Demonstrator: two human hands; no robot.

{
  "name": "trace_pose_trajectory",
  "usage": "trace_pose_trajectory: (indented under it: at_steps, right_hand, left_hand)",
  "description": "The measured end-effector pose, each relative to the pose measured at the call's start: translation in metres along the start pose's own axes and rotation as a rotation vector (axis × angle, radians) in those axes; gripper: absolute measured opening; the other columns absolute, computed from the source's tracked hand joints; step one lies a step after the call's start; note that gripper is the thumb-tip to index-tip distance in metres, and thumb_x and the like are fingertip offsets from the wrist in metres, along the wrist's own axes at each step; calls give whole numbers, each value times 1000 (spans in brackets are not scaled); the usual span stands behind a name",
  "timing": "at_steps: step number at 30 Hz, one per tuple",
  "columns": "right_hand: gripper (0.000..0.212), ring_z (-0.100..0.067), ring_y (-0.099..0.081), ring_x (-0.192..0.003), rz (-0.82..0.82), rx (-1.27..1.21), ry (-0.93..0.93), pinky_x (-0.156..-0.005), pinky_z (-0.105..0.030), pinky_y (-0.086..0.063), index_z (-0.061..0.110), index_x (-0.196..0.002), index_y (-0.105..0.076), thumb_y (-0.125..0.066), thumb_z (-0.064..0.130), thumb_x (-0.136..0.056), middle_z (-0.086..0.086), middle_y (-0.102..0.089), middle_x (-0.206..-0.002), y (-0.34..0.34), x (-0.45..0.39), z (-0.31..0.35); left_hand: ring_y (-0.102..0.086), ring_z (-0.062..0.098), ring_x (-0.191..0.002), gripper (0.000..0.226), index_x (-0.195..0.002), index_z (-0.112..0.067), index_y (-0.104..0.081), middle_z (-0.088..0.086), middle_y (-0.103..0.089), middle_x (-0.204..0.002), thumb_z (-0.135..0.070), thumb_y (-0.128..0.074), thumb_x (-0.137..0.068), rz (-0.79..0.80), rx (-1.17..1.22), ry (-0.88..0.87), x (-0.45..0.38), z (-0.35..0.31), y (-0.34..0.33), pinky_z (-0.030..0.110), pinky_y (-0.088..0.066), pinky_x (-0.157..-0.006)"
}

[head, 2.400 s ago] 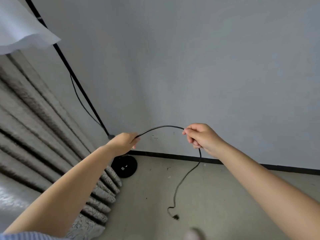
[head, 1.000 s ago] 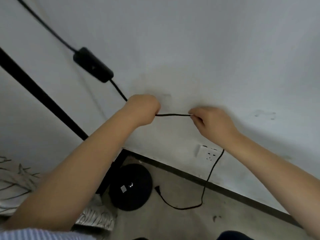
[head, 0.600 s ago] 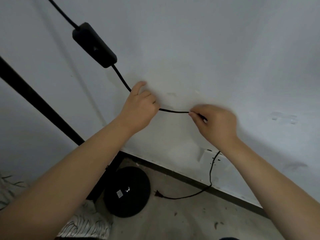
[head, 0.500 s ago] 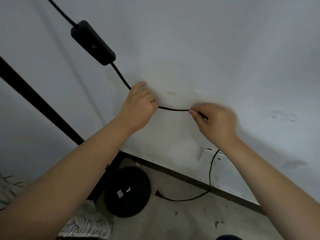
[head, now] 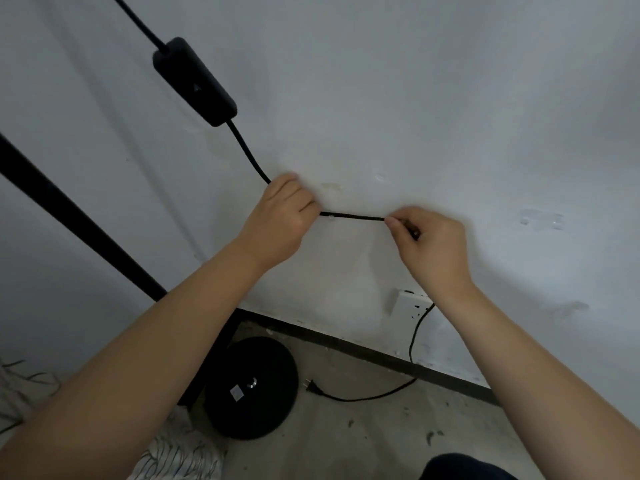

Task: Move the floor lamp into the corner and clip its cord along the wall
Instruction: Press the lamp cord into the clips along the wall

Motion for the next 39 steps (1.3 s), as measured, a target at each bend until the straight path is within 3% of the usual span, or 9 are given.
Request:
trace_pose_trajectory:
  at_steps: [5,10,15,19,22,27,29,32,39]
  right_hand:
    - [14,-31,-63,-69,53,68,3,-56,-20,-32,-1,-86,-69,-56,4,-84,-20,-73,-79,-5,17,-18]
    - [21,-31,-66,-90,198,30,-91,-78,-27,-45,2,-105,-64,-54,7,-87,-21,-72,-100,-18,39,-40]
    - [22,-27,-64,-80,395,44,-187,-64,-25,-39,2,-97,-67,-49,12,-90,-21,-73,-90,-16,51,-60]
    - [35,-25,-47,-61,562,128,-231,-48,-15,-29,-1,-60,-56,-46,12,-90,-24,-60,-62,0,51,-66]
    - [31,-25,-47,-63,622,184,-282,-47,-26,-25,-12,-84,-59,-43,14,-91,-35,-63,-83,26,49,-65]
    - [24,-28,-54,-68,484,296,-216,-55,-24,-33,-1,-89,-66,-48,15,-89,-15,-68,-74,84,37,-43]
    - [22,-17,-49,-60,470,345,-244,-53,-27,-32,7,-80,-68,-53,21,-87,-4,-60,-63,105,32,-40]
    - [24,-6,-42,-54,490,381,-292,-50,-18,-30,17,-62,-57,-56,25,-85,8,-46,-55,129,28,-43]
    - [10,-24,-55,-70,234,423,-151,-64,-30,-43,8,-79,-67,-57,9,-81,-8,-67,-75,165,13,-29]
  left_hand:
    - [-67,27,-61,23,-73,0,-72,12,-71,-65,12,-54,-68,5,55,23,-2,-6,-3,39,-45,-86]
    - [-67,25,-57,17,-65,-2,-70,12,-71,-61,11,-74,-55,84,78,52,-10,-14,-5,32,-50,-70]
    - [-66,25,-57,26,-66,-3,-70,11,-70,-61,4,-45,-61,216,105,-5,-17,-33,-9,31,-46,-65]
    - [-66,24,-53,12,-55,-3,-69,11,-68,-55,7,-75,-55,333,134,-69,-30,-53,-17,24,-53,-50]
    - [-65,23,-50,23,-47,-6,-68,9,-66,-49,7,-87,-40,416,139,-59,-34,-57,-21,23,-52,-46]
    - [-66,22,-52,26,-44,-7,-67,8,-66,-50,3,-87,-32,457,96,66,-42,-61,-6,25,-54,-54]
    - [-67,26,-76,15,-69,-4,-73,13,-71,-75,-10,-83,-60,473,170,92,-51,-76,-2,30,-52,-68]
    - [-53,27,-103,26,-107,-10,-64,10,-62,-109,-25,-49,-94,467,303,112,-73,-109,2,34,-42,-80]
    - [-56,29,-101,26,-103,-8,-62,13,-64,-104,-27,-45,-96,424,352,176,-117,-135,8,33,-46,-73]
Point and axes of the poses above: each hand's wrist, its own x-axis away from the middle knuckle, its own y-axis out of the back of the hand, z = x × y, the point moved 7 cm from there along -x, towards the middle knuckle
